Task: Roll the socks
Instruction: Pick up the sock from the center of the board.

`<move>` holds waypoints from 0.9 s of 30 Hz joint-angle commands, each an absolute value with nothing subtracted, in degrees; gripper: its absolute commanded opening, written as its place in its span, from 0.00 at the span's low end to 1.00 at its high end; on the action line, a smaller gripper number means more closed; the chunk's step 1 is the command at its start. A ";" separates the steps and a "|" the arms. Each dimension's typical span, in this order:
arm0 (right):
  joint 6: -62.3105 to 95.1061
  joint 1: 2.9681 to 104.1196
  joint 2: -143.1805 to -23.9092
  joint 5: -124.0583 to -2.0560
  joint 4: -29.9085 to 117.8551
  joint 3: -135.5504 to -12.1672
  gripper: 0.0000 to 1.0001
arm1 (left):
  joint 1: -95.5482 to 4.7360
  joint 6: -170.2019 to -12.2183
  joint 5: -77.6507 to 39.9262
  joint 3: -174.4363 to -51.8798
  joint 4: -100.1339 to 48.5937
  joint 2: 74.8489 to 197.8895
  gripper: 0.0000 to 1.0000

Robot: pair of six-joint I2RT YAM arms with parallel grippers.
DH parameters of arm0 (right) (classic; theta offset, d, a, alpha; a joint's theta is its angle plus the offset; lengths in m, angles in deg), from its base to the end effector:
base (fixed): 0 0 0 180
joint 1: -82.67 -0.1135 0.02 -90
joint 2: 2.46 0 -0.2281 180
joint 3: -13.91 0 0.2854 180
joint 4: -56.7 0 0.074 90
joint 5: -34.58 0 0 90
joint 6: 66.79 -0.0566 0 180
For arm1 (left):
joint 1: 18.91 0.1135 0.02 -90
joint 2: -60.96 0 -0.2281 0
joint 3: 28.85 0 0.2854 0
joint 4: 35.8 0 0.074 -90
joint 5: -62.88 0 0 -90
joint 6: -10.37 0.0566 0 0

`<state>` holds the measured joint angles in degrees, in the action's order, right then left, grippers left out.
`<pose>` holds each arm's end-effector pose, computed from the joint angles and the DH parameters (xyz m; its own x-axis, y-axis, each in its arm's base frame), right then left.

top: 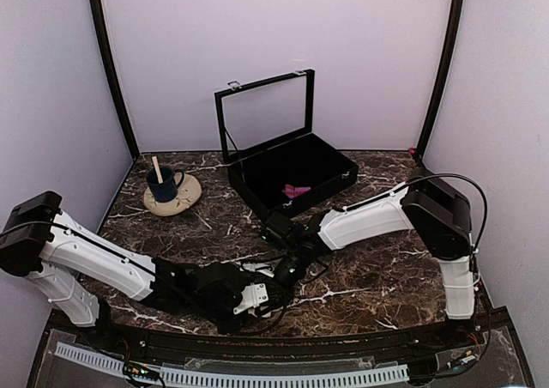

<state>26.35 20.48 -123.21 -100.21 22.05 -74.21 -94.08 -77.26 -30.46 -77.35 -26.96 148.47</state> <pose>0.1612 0.3910 0.0503 -0.3884 -0.8196 -0.4212 -0.7771 0.0456 0.6277 0.0849 -0.3079 0.0650 -0.1501 0.7282 -0.6687 0.9621 0.2634 0.0709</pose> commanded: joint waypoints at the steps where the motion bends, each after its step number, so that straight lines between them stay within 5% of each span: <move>1: 27.15 20.09 -126.30 -95.93 16.78 -73.69 0.00 | -94.32 -77.94 -26.47 -79.08 -21.41 152.92 0.37; 13: 27.76 21.45 -125.20 -96.55 16.63 -71.80 0.00 | -94.32 -80.98 -24.01 -83.87 -16.23 159.39 0.26; 27: 28.40 23.36 -124.13 -96.73 16.36 -71.31 0.00 | -94.32 -81.84 -20.50 -89.67 -7.80 163.01 0.29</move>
